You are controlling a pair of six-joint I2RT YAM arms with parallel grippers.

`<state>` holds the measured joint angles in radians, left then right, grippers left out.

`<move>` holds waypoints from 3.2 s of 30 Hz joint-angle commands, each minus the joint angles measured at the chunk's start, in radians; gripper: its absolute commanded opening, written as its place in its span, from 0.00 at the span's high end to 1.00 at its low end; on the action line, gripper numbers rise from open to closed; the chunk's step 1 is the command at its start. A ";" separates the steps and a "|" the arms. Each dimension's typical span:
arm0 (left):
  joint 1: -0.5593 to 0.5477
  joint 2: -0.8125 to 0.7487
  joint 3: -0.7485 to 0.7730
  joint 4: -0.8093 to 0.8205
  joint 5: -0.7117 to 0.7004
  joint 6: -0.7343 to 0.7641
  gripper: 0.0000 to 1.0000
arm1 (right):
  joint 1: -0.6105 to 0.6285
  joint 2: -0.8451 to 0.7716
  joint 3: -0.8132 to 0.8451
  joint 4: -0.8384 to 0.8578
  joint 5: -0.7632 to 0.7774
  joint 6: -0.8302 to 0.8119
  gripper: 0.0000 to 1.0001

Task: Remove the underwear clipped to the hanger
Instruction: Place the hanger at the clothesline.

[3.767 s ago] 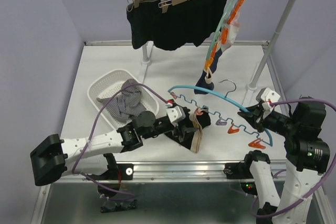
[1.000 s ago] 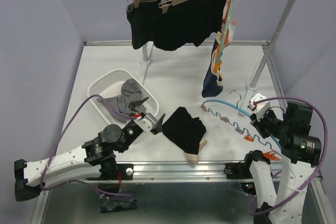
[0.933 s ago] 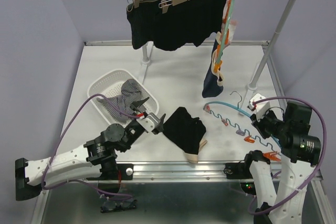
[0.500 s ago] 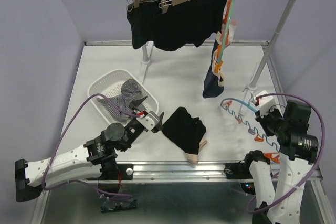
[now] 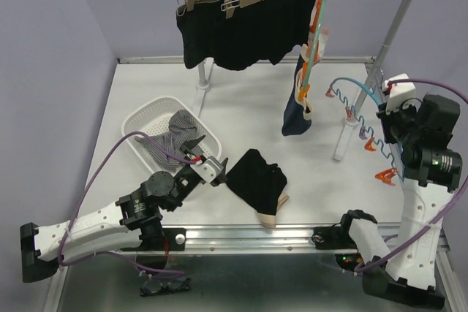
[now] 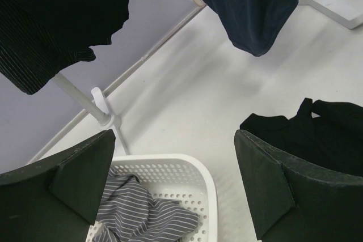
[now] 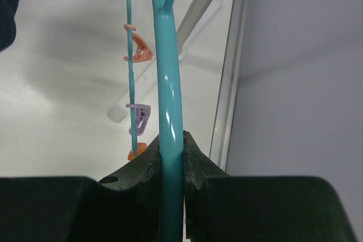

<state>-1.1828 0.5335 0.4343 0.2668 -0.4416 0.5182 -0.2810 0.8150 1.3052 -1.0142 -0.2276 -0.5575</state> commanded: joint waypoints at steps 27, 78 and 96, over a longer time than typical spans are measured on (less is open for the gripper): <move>0.003 -0.004 0.015 -0.035 0.055 0.054 0.02 | -0.006 0.486 0.689 0.463 -0.075 0.228 1.00; 0.011 0.034 0.011 -0.041 0.064 0.057 0.02 | -0.004 0.388 0.502 0.517 -0.042 0.102 0.12; 0.026 0.054 0.009 -0.006 0.188 -0.064 0.01 | -0.004 -0.015 0.211 0.436 -0.294 0.186 0.00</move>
<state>-1.1687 0.5411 0.4332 0.2085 -0.2867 0.5121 -0.2810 0.8570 1.5997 -0.5491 -0.4232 -0.3931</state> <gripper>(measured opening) 0.986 0.999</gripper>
